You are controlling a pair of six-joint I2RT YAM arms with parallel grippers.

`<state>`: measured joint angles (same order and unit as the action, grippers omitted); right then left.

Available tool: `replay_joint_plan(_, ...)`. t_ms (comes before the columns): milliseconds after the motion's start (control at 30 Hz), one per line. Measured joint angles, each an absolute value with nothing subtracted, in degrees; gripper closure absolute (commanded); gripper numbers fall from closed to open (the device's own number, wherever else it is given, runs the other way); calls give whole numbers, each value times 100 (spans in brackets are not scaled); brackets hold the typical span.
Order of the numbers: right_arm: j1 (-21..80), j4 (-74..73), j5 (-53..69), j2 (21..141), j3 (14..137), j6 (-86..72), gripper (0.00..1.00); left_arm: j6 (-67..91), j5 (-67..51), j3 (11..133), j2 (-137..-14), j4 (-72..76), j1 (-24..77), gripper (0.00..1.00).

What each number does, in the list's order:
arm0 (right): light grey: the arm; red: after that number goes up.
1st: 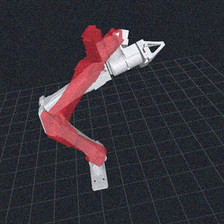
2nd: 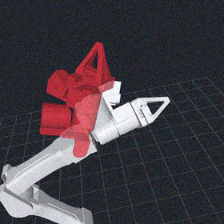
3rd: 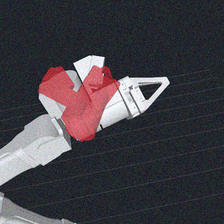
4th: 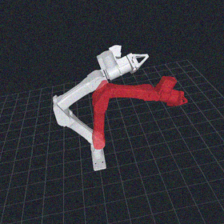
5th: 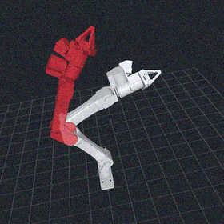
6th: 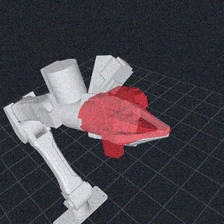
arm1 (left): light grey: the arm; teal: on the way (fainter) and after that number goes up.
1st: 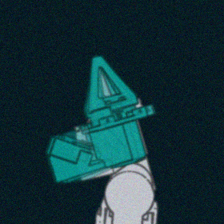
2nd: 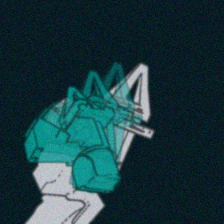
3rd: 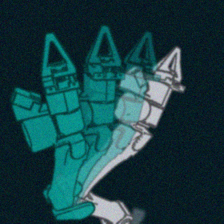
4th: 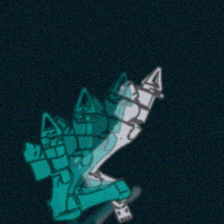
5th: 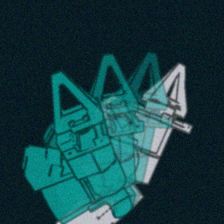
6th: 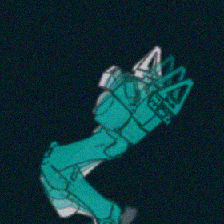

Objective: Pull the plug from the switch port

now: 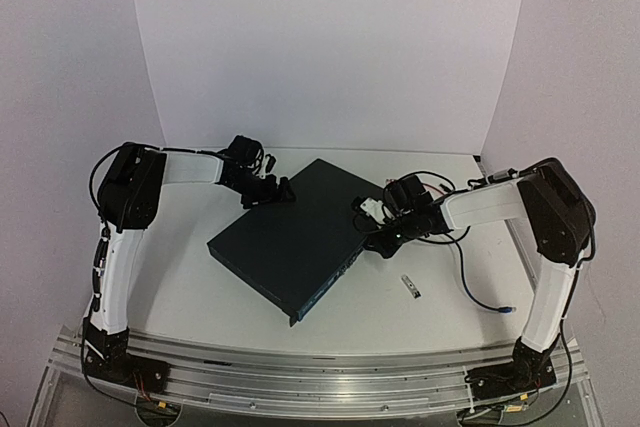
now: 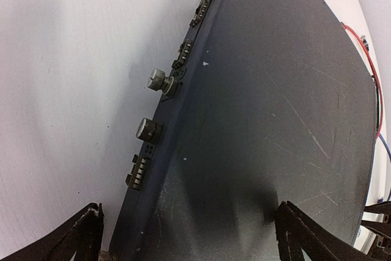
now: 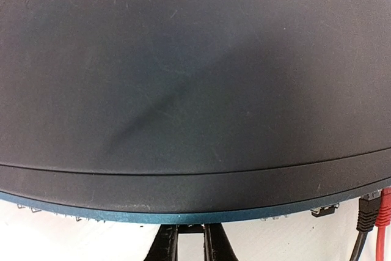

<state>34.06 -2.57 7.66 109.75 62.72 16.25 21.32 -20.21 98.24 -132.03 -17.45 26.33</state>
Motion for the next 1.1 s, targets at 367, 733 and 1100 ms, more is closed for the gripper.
replay_joint_plan(367,3406,762,737,10850,5654,1406,99,2246,-1955,9824,-13205,-1714,2642,3)
replay_joint_plan(733,3367,2761,778,10809,4644,724,98,2283,-1936,9824,-13214,-1683,2646,3)
replay_joint_plan(1100,3342,3692,810,10812,4113,-34,94,2299,-1916,9826,-13266,-1475,2706,3)
